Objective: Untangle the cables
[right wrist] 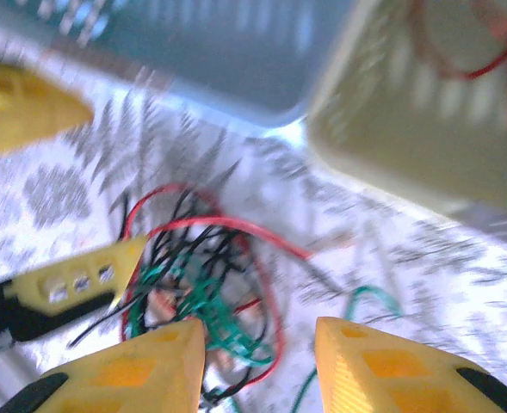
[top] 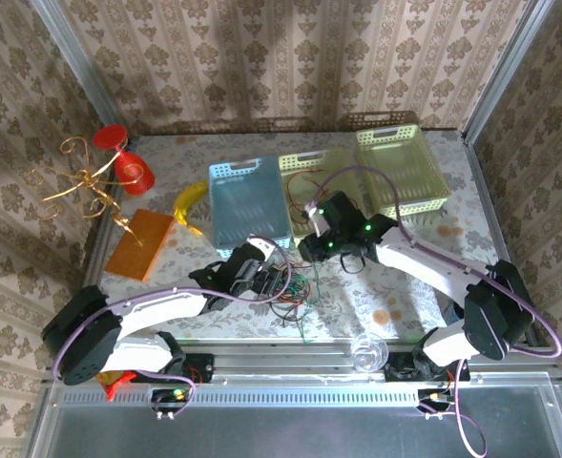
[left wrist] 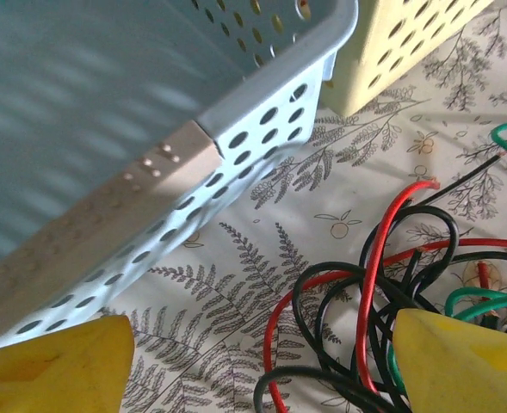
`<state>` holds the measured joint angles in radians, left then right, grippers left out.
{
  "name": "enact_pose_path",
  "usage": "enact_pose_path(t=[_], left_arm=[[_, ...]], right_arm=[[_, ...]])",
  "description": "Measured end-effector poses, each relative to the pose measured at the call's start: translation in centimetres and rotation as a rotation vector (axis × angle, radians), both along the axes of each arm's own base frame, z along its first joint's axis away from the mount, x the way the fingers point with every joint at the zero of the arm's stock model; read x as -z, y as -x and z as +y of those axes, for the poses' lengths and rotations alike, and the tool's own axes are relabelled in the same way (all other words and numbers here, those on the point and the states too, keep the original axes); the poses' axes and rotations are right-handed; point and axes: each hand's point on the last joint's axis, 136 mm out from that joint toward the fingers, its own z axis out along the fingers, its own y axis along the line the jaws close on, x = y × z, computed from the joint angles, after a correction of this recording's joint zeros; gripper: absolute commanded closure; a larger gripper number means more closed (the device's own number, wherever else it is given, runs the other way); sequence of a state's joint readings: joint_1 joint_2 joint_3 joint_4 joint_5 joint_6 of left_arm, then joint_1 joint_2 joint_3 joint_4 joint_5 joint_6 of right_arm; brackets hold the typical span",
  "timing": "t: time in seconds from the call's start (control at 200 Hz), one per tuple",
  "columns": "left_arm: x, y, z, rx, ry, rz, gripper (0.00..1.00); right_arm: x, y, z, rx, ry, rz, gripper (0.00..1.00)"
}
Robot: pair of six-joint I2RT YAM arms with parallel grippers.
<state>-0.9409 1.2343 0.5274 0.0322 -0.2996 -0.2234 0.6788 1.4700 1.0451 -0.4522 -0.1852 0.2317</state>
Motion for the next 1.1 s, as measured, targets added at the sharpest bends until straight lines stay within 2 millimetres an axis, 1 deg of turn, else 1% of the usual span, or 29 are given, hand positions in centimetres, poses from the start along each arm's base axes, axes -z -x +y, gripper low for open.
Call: enact_pose_path(t=[0.07,0.17,0.235,0.305,0.375,0.51,0.65,0.77,0.84,0.92,1.095], left_arm=[[-0.8,0.0,0.3,-0.006,0.02,-0.017,0.18],[-1.6,-0.4,0.8,-0.028,0.041,-0.037,0.18],[-1.7,-0.6,1.3,-0.052,0.049,-0.037,0.18],[-1.5,-0.7,1.9,-0.074,0.05,-0.029,0.18],[-1.0,-0.6,2.4,-0.091,0.043,-0.015,0.19],[-0.1,-0.2,3.0,-0.105,0.029,0.013,0.19],[0.3,0.0,3.2,-0.111,0.023,0.025,0.2],[0.6,0.1,3.2,-0.106,0.02,0.033,0.22],[1.2,0.2,3.1,-0.102,0.005,0.049,0.23],[2.0,0.4,3.1,-0.096,-0.013,0.07,0.26],[3.2,0.7,3.1,-0.088,-0.04,0.102,0.26]], right_arm=[[1.3,0.9,1.1,-0.044,-0.001,0.046,0.61],[3.5,1.2,1.8,-0.071,0.025,0.101,0.6],[4.7,1.1,2.2,-0.087,0.042,0.128,0.6],[5.5,1.0,2.8,-0.104,0.053,0.145,0.6],[5.7,0.9,3.3,-0.126,0.058,0.141,0.59],[5.0,0.7,4.7,-0.167,0.052,0.113,0.57],[4.7,0.4,5.1,-0.176,0.053,0.096,0.55],[5.6,-0.1,5.1,-0.174,0.08,0.1,0.53],[6.4,-0.4,5.2,-0.177,0.1,0.106,0.5],[7.2,-0.5,5.0,-0.175,0.124,0.112,0.5],[7.4,-0.5,4.9,-0.174,0.132,0.112,0.5]])
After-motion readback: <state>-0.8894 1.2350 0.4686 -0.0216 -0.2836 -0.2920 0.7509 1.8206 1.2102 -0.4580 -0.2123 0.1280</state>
